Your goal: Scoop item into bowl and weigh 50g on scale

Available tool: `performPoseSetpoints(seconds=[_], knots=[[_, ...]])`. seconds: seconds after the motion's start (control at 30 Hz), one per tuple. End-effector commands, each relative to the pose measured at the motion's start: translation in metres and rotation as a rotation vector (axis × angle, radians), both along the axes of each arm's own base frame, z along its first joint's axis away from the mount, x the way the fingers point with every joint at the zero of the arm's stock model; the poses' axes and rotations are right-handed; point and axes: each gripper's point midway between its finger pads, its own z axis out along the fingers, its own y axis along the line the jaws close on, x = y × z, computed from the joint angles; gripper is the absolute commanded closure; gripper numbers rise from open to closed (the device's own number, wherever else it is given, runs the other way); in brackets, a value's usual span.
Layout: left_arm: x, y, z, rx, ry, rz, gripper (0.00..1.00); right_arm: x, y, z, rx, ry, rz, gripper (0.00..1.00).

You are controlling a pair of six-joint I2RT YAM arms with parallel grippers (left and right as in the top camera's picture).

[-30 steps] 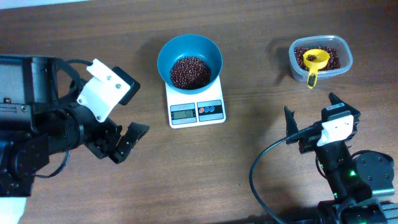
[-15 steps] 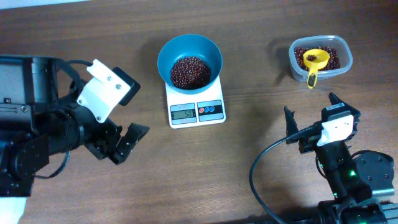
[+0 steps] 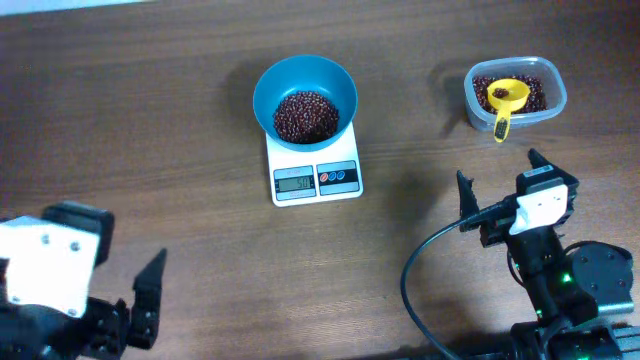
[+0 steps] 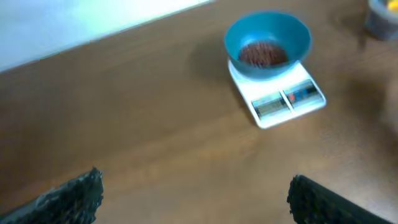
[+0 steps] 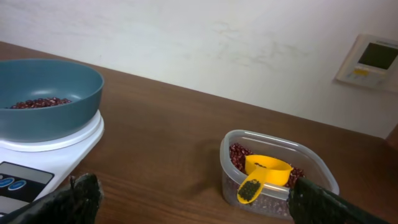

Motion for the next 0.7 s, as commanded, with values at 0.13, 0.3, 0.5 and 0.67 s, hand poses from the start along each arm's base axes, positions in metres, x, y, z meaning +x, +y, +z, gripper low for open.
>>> performPoseSetpoints(seconds=[0.13, 0.3, 0.5, 0.67], knots=[[0.026, 0.006, -0.027, -0.110, -0.174, 0.112, 0.01, 0.000, -0.002, -0.003, 0.000, 0.005, -0.012, 0.01], [0.069, 0.005, -0.057, -0.135, -0.351, 0.144, 0.01, 0.000, -0.002, -0.003, 0.000, 0.005, -0.012, 0.01], [0.096, 0.005, -0.091, -0.164, -0.505, 0.165, 0.01, 0.000, -0.002, -0.003, 0.000, 0.005, -0.012, 0.01], [0.098, 0.030, -0.099, -0.041, -0.523, 0.276, 0.01, 0.000, -0.002, -0.003, 0.000, 0.005, -0.012, 0.01]])
